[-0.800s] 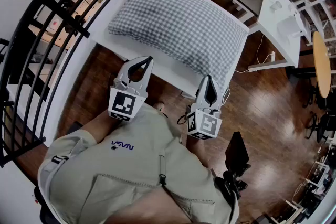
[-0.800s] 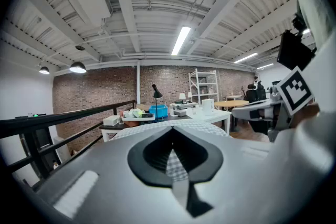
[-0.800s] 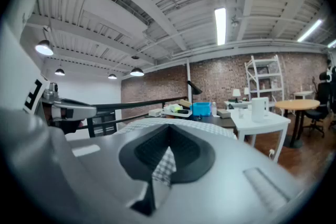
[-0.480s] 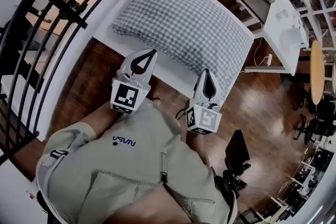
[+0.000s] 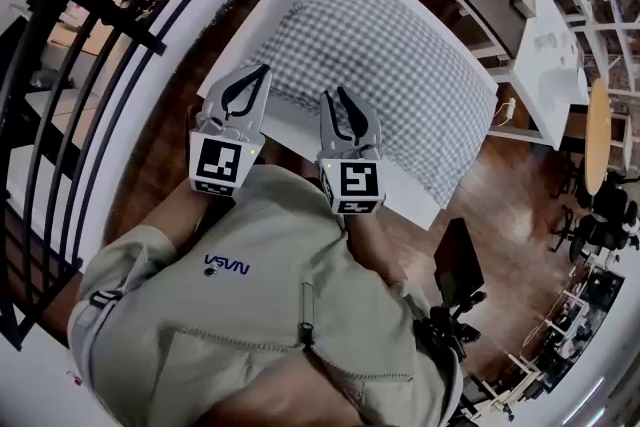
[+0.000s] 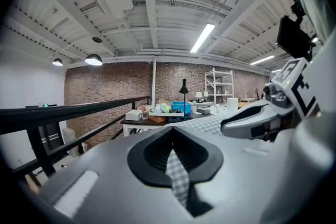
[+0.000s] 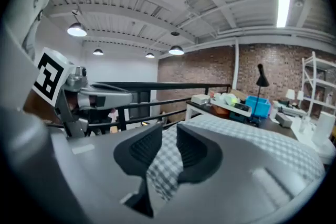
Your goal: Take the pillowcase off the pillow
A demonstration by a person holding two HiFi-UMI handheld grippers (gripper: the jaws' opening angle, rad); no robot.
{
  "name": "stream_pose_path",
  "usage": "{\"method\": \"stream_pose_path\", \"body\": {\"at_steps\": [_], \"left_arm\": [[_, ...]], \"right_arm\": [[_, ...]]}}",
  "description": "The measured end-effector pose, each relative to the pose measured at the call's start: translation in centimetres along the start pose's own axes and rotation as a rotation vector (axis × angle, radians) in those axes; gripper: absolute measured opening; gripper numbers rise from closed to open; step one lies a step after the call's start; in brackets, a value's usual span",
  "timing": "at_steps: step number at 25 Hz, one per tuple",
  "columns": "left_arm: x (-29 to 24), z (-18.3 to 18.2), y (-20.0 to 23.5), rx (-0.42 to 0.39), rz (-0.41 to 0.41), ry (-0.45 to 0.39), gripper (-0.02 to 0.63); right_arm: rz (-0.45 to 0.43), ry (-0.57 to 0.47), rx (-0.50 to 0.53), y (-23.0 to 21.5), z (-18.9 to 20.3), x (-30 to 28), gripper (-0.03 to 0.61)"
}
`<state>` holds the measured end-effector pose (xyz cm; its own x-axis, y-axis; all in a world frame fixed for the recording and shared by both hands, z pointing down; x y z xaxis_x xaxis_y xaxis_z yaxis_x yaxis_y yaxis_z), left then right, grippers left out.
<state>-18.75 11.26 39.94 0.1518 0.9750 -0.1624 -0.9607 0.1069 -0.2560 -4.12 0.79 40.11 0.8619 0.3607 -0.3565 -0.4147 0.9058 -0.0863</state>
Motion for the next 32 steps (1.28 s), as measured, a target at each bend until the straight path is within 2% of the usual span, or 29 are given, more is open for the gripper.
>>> {"method": "stream_pose_path", "body": {"at_steps": [5, 9, 10, 11, 12, 15, 18, 20, 24, 26, 28, 30, 32], "left_arm": [[1.2, 1.9, 3.1, 0.024, -0.079, 0.046, 0.005], [1.9, 3.3, 3.4, 0.053, -0.097, 0.091, 0.005], [1.9, 3.5, 3.2, 0.058, -0.097, 0.101, 0.005], [1.9, 3.6, 3.1, 0.062, -0.099, 0.11, 0.005], [1.8, 3.8, 3.1, 0.067, -0.103, 0.118, 0.005], [0.8, 4.8, 3.3, 0.073, -0.108, 0.153, 0.005], [-0.9, 6.3, 3.6, 0.086, -0.085, 0.203, 0.005], [-2.4, 7.6, 3.3, 0.097, -0.03, 0.248, 0.005], [-5.9, 10.9, 0.4, 0.141, 0.232, 0.374, 0.006], [-6.7, 12.4, -1.3, 0.165, 0.328, 0.429, 0.006], [-6.9, 12.9, -2.6, 0.209, 0.39, 0.437, 0.006], [-6.9, 12.5, -3.8, 0.245, 0.443, 0.405, 0.006], [-7.0, 11.9, -4.8, 0.242, 0.474, 0.384, 0.005]], "right_arm": [[-0.1, 0.186, 0.127, 3.0, 3.3, -7.5, 0.148], [-0.055, 0.394, 0.26, 3.2, 8.1, -11.9, 0.162], [-0.038, 0.423, 0.287, 2.9, 8.8, -12.2, 0.117], [-0.03, 0.436, 0.298, 2.7, 9.1, -12.2, 0.036], [-0.034, 0.433, 0.29, 2.5, 8.8, -11.9, 0.017], [-0.06, 0.374, 0.226, 1.7, 6.6, -9.7, 0.014], [-0.049, 0.332, 0.16, 0.1, 5.3, -6.3, 0.012], [-0.031, 0.323, 0.116, -1.2, 5.4, -4.3, 0.012], [-0.002, 0.33, 0.074, -2.6, 6.2, -2.6, 0.012], [0.004, 0.325, 0.066, -2.7, 6.3, -2.4, 0.012], [-0.003, 0.32, 0.066, -2.7, 6.3, -2.3, 0.012], [-0.029, 0.33, 0.058, -2.6, 6.3, -2.4, 0.012], [-0.07, 0.348, 0.041, -2.3, 6.2, -2.5, 0.014]]}}
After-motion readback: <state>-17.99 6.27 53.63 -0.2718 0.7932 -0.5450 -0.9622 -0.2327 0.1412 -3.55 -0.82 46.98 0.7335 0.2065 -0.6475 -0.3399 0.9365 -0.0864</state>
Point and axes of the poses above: the fingertips, and each gripper's own axes: x backward along the fingers, y to its left, z out of its underside, the point moved 8 cm from there along x, backward along the fingers, and after that the axes turned 13 degrees about -x, right-handed, at the moved point
